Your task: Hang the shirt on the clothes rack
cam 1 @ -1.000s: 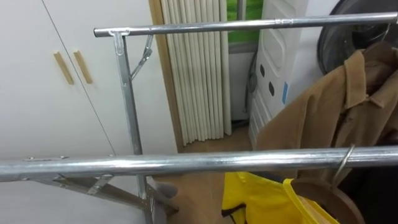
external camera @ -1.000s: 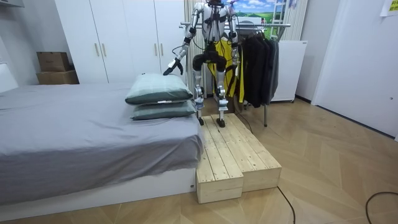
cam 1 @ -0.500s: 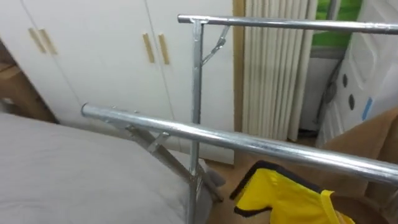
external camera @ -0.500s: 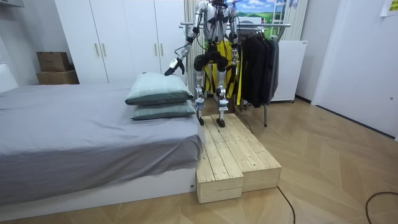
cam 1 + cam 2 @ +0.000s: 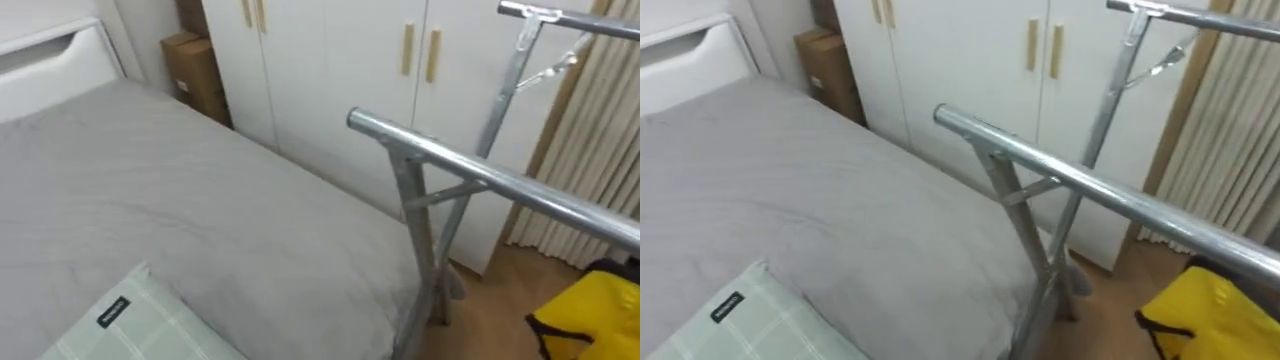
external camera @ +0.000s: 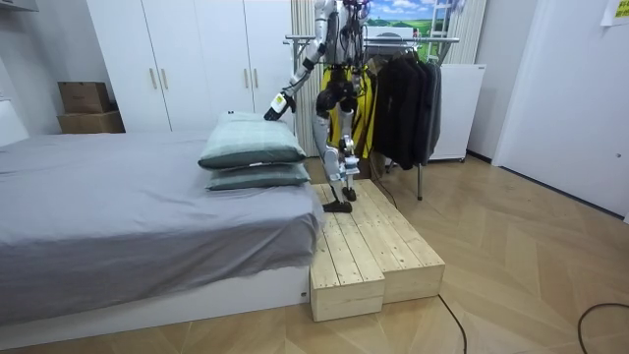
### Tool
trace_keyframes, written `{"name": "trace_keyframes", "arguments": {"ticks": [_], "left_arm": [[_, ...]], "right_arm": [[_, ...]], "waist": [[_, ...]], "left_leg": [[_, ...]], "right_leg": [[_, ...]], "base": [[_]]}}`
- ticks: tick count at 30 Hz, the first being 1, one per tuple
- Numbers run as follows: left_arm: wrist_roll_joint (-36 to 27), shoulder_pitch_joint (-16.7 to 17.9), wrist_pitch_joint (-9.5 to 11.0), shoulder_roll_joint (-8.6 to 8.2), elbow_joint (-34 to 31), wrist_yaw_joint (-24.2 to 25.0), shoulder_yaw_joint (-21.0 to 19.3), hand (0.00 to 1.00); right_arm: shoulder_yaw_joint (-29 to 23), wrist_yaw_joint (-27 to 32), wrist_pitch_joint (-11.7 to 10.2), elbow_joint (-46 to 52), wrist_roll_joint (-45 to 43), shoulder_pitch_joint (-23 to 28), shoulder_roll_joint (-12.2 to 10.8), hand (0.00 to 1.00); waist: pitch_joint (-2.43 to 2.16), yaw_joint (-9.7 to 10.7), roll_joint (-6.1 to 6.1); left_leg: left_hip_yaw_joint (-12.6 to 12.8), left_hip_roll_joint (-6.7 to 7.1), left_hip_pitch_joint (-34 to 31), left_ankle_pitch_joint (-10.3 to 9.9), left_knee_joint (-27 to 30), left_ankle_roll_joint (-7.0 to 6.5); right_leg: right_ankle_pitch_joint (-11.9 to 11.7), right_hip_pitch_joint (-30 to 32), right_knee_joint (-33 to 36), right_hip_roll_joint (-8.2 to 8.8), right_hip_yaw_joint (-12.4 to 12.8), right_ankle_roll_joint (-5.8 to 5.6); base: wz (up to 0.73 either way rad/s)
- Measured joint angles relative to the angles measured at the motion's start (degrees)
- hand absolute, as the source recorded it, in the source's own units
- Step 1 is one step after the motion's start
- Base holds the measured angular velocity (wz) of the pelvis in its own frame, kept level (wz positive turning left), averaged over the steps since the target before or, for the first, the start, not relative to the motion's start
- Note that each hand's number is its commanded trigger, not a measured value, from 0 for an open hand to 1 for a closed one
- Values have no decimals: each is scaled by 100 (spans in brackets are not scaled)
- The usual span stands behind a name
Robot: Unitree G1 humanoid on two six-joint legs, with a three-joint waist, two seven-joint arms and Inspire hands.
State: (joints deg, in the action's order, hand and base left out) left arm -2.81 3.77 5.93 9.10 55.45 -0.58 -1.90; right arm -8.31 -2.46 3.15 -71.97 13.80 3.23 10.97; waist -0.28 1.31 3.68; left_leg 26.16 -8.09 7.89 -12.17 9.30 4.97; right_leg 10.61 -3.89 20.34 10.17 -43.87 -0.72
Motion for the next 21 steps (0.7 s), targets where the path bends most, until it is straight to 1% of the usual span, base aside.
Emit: {"name": "trace_keyframes", "arguments": {"ticks": [1,2,3,4,5,6,7,8,9,10,11,12,13,14,15,16,17,18,19,20,21], "left_arm": [[-1,-3,72,-53,4,70,-10,0],[-9,6,167,5,13,125,-130,0],[2,2,202,35,17,132,-247,0],[28,-68,279,56,27,142,-417,0],[29,-98,338,-46,46,173,-451,0],[13,-100,345,-89,48,222,-452,0],[-5,-100,345,-171,64,330,-451,0],[-3,-99,345,-233,64,384,-451,0],[-28,-91,344,-236,74,387,-460,0],[-107,-75,324,-202,200,380,-531,0],[-170,-14,306,-139,410,383,-661,0],[-188,20,289,-106,520,379,-711,0],[-210,99,288,-50,631,380,-770,0],[-206,152,286,-30,705,372,-886,0],[-201,169,273,-17,784,345,-929,0],[-204,244,205,23,983,320,-976,0],[-204,396,39,42,1072,224,-987,0],[-211,468,-55,44,1109,174,-991,0],[-216,553,-299,41,1215,80,-992,0],[-296,701,-464,41,1308,19,-964,0],[-349,779,-505,41,1352,-6,-965,0]], "right_arm": [[-32,61,2,74,-5,105,-14,0],[-117,92,-3,86,36,166,-167,0],[-175,95,2,85,47,146,-249,0],[-245,108,1,71,81,125,-348,0],[-513,165,15,7,179,200,-351,0],[-644,202,20,-34,220,263,-355,0],[-891,253,17,-119,287,405,-349,0],[-1025,269,23,-136,346,584,-335,0],[-1089,263,52,-141,368,644,-339,0],[-1164,243,111,-145,384,687,-356,0],[-1171,223,174,-143,388,685,-371,0],[-1158,218,192,-139,397,677,-376,0],[-1142,195,194,-134,412,688,-380,0],[-1101,187,198,-120,340,682,-379,0],[-1097,182,199,-103,273,676,-379,0],[-1099,135,199,-87,114,630,-378,0],[-1079,67,200,-87,-63,563,-372,0],[-1037,38,203,-87,-130,532,-360,0],[-916,-25,210,-89,-196,468,-351,0],[-758,-90,232,-82,-203,387,-364,0],[-689,-128,254,-83,-196,356,-377,0]], "waist": [[28,15,98],[23,29,75],[3,92,2],[-54,320,-127],[-77,395,-133],[-56,446,-169],[-30,580,-218],[-15,613,-209],[-23,606,-245],[-23,580,-327],[-22,557,-371],[-25,538,-386],[-35,409,-410],[-49,275,-446],[-43,259,-440],[-51,259,-455],[-49,258,-468],[-50,253,-473],[-42,259,-485],[-28,251,-521],[-25,247,-545]], "left_leg": [[-399,-50,105,29,-75,-47],[-890,-111,-58,28,-25,-45],[-1100,-116,-189,28,25,-44],[-1403,-51,-417,13,44,-25],[-1509,-33,-442,17,2,5],[-1487,-31,-427,47,18,10],[-1318,-14,-382,130,32,-8],[-1258,19,-333,180,26,-34],[-1280,63,-327,186,24,-45],[-1505,183,-329,191,23,-71],[-1708,255,-348,199,37,-83],[-1792,277,-365,200,50,-85],[-1899,292,-420,200,117,-83],[-2020,291,-488,201,211,-81],[-2083,291,-534,202,259,-79],[-2181,294,-576,206,352,-73],[-2198,294,-578,209,388,-70],[-2209,297,-591,208,415,-70],[-2233,299,-654,206,460,-67],[-2236,304,-687,205,455,-66],[-2246,315,-719,203,444,-66]], "right_leg": [[132,354,630,128,382,123],[200,598,-51,-301,1358,226],[78,639,-576,-514,1818,213],[-604,669,-1102,-686,2391,16],[-576,516,-1082,-602,2146,-30],[-548,389,-1084,-583,1944,-43],[-472,70,-1073,-503,1581,-147],[-376,-183,-1066,-448,1609,-248],[-304,-279,-1068,-419,1798,-285],[-164,-410,-1076,-384,2320,-332],[-95,-492,-1079,-377,2655,-371],[-65,-535,-1084,-371,2677,-394],[-34,-569,-1081,-363,2619,-410],[-25,-589,-1079,-370,2585,-412],[-23,-610,-1080,-373,2554,-411],[-21,-656,-1074,-378,2505,-411],[-10,-690,-1083,-377,2472,-411],[0,-699,-1083,-377,2469,-416],[6,-697,-1087,-377,2468,-419],[19,-694,-1121,-379,2459,-429],[32,-694,-1168,-378,2449,-444]], "base": [[49],[53],[92],[139],[158],[183],[195],[194],[157],[115],[98],[70],[50],[46],[47],[41],[31],[15],[11],[13],[15]]}}
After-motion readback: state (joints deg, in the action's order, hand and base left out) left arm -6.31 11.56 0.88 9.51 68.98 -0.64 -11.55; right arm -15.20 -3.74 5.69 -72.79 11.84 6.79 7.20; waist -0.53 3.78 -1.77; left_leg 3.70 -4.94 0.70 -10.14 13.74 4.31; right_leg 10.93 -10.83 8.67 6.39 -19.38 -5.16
